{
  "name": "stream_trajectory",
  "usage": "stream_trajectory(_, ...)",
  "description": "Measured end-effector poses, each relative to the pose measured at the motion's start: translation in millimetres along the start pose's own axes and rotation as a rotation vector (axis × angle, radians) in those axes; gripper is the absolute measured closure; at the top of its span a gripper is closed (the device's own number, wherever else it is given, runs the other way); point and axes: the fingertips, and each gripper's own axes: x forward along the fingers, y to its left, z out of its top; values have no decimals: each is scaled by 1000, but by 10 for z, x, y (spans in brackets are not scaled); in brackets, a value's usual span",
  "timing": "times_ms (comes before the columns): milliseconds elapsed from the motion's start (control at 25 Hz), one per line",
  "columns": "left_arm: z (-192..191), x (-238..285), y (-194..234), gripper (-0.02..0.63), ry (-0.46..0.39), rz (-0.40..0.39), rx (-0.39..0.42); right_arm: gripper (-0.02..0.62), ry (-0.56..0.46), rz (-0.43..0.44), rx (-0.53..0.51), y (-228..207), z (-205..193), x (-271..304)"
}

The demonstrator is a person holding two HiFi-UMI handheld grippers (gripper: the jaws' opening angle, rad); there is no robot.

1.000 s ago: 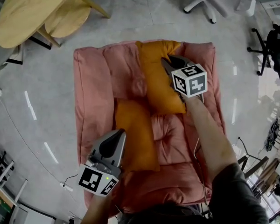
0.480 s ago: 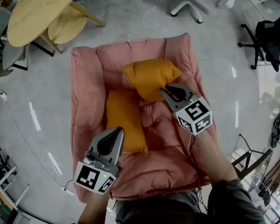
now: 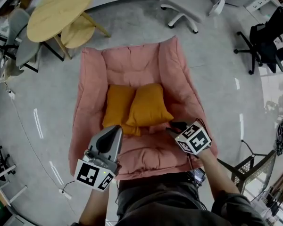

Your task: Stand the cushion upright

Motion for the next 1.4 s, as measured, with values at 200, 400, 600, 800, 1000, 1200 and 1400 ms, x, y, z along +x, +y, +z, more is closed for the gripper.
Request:
stream_trajectory(200, 1, -331, -430, 595, -41, 13, 48, 512, -206, -59, -41, 250, 102, -463)
stream_trajectory(400, 74, -705, -894, 595, -73, 17, 87, 538, -459, -75, -70, 634, 250, -1163)
stream_trajectory(600, 402, -1029, -1336, 595, -130, 23, 162, 552, -749, -86, -133, 1079, 519, -2199)
stream_trajectory(800, 676, -1287, -1707, 595, -161, 24, 203, 568, -903, -67, -153, 1481, 556, -2896)
stream_trajectory(1000, 735, -1349, -1887, 595, -157, 12, 222, 574, -945, -42, -133, 1643, 473, -3058)
stream_trajectory(1200, 667, -1273, -1903, 595, -132, 8, 202, 578, -937, -41, -88, 1612, 370, -2958)
stream_trajectory(1400, 597, -1174, -1917, 595, -119, -17, 194, 580, -916, -43, -69, 1605, 312, -2857)
